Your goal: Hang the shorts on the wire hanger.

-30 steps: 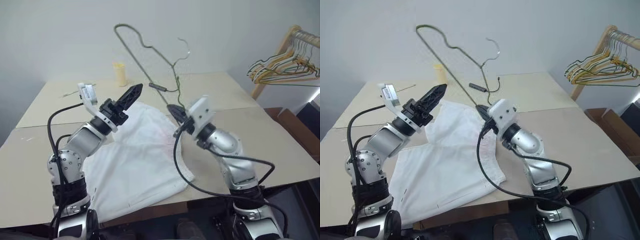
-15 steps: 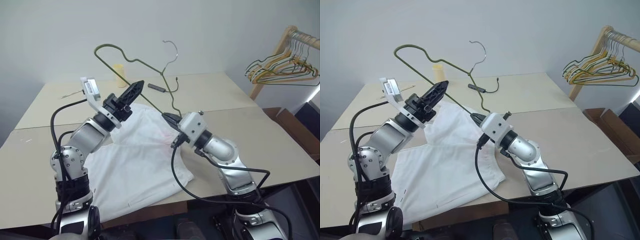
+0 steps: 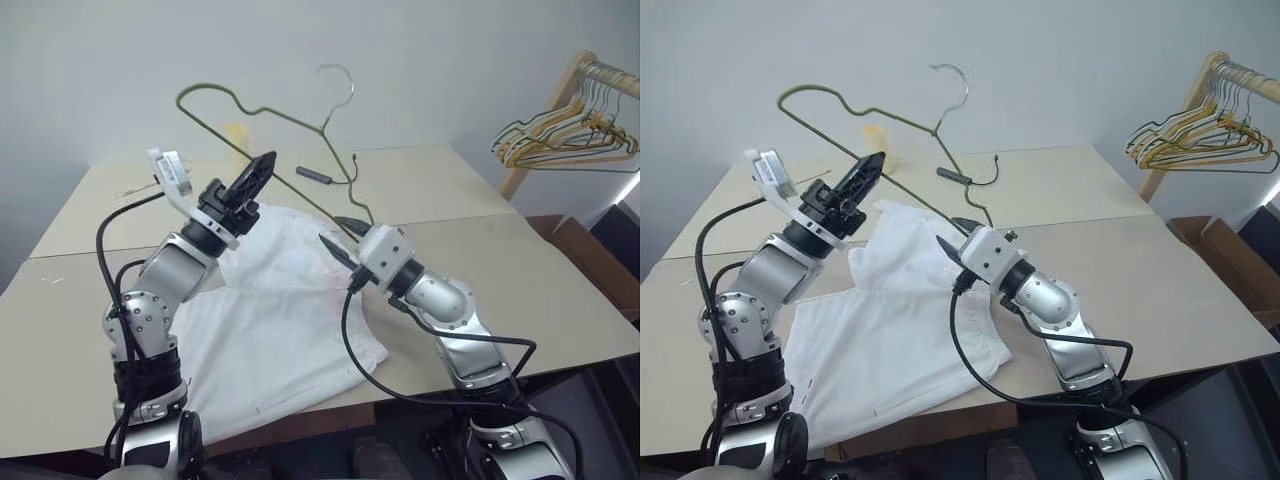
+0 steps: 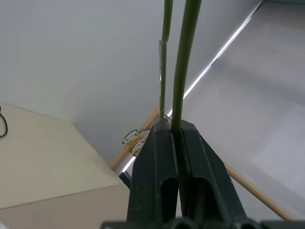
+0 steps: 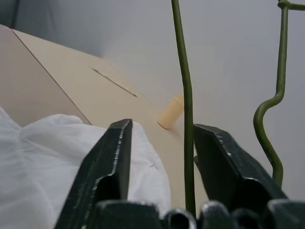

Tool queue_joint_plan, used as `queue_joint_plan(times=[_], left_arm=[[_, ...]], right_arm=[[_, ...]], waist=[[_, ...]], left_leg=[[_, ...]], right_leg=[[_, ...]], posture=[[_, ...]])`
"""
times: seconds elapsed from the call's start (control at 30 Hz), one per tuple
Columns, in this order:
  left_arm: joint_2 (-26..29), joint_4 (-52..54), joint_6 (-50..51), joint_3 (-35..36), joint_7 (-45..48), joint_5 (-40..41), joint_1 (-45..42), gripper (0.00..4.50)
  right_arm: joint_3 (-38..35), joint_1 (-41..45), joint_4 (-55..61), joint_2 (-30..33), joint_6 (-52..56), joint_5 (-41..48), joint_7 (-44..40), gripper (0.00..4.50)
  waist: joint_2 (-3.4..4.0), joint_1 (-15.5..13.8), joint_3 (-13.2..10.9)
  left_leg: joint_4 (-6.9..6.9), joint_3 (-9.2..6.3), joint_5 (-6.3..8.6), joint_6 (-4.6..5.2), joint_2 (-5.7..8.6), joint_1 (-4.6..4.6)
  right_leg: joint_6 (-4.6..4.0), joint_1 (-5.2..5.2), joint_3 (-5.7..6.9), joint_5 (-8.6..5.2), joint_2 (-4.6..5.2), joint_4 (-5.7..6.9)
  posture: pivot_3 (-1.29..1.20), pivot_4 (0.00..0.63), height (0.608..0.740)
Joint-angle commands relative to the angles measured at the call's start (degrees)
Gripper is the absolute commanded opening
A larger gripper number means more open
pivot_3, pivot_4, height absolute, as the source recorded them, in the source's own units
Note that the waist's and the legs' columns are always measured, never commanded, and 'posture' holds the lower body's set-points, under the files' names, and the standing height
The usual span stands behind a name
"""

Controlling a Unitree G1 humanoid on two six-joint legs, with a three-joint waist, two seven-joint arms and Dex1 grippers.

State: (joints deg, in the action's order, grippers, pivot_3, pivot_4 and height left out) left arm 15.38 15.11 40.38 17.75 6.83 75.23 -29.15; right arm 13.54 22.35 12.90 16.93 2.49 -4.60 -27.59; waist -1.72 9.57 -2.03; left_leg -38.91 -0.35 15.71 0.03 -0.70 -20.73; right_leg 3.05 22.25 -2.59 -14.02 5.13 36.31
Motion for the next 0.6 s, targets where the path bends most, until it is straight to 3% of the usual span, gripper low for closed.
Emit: queue_joint_plan(times=[0.03, 0.07, 0.3, 0.47, 0.6], left_arm=[[2.2, 0.69, -3.02, 0.35, 5.15, -4.17, -0.17, 0.0], [2.78, 0.19, -3.69, 0.61, 6.81, -5.13, -0.05, 0.0], [9.89, -2.66, -4.6, 1.94, 22.75, -7.97, 0.69, 0.0], [15.9, -5.97, -1.17, 5.03, 37.67, -2.26, -1.22, 0.0], [17.93, -7.93, 1.03, 5.82, 45.59, 1.28, -3.07, 0.0]], right_arm=[[-0.87, 1.36, 1.29, 0.0, -1.9, 0.83, -0.39, 3.71], [-1.58, 1.2, 1.75, 0.04, -1.45, 2.94, -1.61, 4.01], [-11.79, 3.22, 6.55, 4.82, 17.77, 29.5, -13.49, 4.01], [-16.35, 8.92, 0.27, 16.02, 38.86, 48.87, -28.48, 4.01], [-14.32, 11.65, -4.42, 21.54, 46.47, 54.15, -38.95, 4.01]], waist=[[0.0, 0.05, 0.0], [0.0, 0.08, 0.0], [0.03, -0.08, -0.02], [0.15, -0.44, -0.13], [0.16, -0.76, -0.14]], left_leg=[[0.0, 0.0, 0.0, 0.0, 0.0, 0.0], [0.0, 0.0, 0.0, 0.0, 0.0, 0.0], [0.01, -0.01, 0.0, 0.01, -0.02, -0.09], [0.03, 0.01, 0.01, 0.03, -0.04, -0.1], [0.07, 0.22, 0.02, 0.06, -0.12, -0.09]], right_leg=[[0.0, 0.0, 0.0, 0.01, -0.01, -0.02], [0.0, -0.01, 0.0, 0.01, -0.01, -0.04], [0.02, -0.01, 0.07, 0.02, 0.01, -0.16], [0.03, 0.0, 0.1, 0.03, 0.0, -0.21], [0.01, -0.01, 0.18, 0.02, -0.08, -0.26]], posture=[[-0.14, 0.0, 0.74], [-0.14, 0.0, 0.74], [-0.13, 0.0, 0.74], [-0.14, 0.0, 0.74], [-0.13, 0.0, 0.74]])
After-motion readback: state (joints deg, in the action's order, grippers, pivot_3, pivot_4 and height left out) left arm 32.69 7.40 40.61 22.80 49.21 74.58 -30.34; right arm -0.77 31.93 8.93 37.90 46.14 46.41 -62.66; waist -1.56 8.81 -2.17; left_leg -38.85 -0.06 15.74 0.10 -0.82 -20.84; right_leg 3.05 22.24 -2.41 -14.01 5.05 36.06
